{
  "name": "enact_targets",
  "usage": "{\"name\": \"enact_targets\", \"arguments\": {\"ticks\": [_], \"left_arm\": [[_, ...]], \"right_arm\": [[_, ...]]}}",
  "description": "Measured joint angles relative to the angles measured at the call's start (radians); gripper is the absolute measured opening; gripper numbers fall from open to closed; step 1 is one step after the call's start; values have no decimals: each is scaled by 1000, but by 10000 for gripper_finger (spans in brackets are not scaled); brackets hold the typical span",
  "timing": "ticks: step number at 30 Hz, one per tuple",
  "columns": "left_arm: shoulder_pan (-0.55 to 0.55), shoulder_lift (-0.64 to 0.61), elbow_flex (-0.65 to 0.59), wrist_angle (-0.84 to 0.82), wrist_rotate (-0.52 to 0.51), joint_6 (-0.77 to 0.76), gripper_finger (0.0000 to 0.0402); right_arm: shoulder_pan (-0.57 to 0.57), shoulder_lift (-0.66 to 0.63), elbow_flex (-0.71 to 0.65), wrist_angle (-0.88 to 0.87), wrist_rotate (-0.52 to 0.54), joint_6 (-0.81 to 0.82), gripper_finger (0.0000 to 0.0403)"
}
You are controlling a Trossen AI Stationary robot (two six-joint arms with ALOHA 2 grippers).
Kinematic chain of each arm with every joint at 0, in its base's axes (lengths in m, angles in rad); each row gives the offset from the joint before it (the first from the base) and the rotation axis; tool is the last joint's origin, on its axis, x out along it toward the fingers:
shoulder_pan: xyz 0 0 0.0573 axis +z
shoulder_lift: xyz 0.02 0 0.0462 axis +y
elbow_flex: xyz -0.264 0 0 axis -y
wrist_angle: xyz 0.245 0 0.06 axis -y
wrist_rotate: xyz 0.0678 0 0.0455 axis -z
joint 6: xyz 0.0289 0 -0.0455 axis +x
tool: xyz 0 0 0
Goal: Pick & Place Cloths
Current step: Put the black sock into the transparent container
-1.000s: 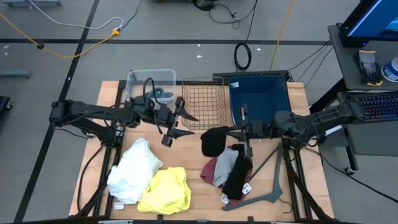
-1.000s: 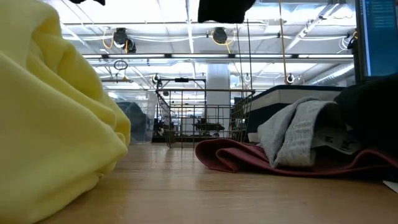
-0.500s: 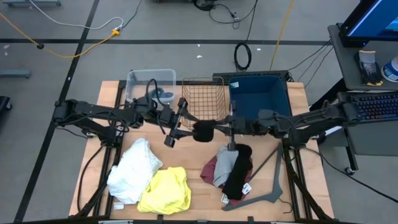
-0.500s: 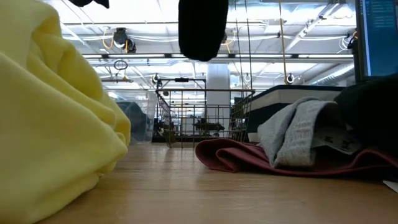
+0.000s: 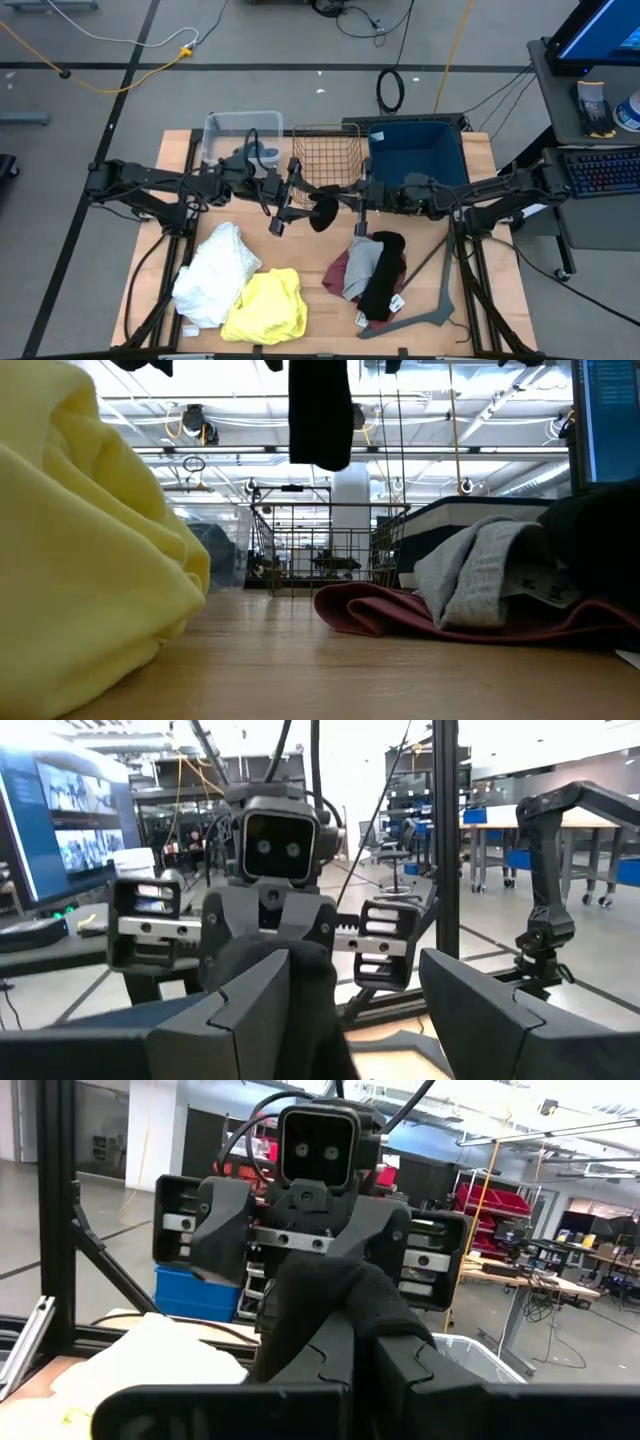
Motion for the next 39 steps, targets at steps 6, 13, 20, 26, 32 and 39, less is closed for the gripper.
{"name": "enact_targets", "arguments": {"ticks": [6,13,20,26,32,39], "left_arm": [[-1,23,1,-7,1,-7,228],[-1,101,1,1,-75,-6,228],[0,111,1,-1,-160,35,228],[0,111,1,-1,-282,56,228],[-24,107,0,-1,-407,112,228],[-60,106,0,4,-549,200,228]], "right_arm": [[-9,20,0,44,1,-2,0],[-9,19,0,48,-15,-2,0],[-8,18,0,56,-27,-3,0],[-4,18,0,53,-31,-6,1],[-3,18,0,21,-27,-33,1],[-3,17,0,22,-27,-50,2]]}}
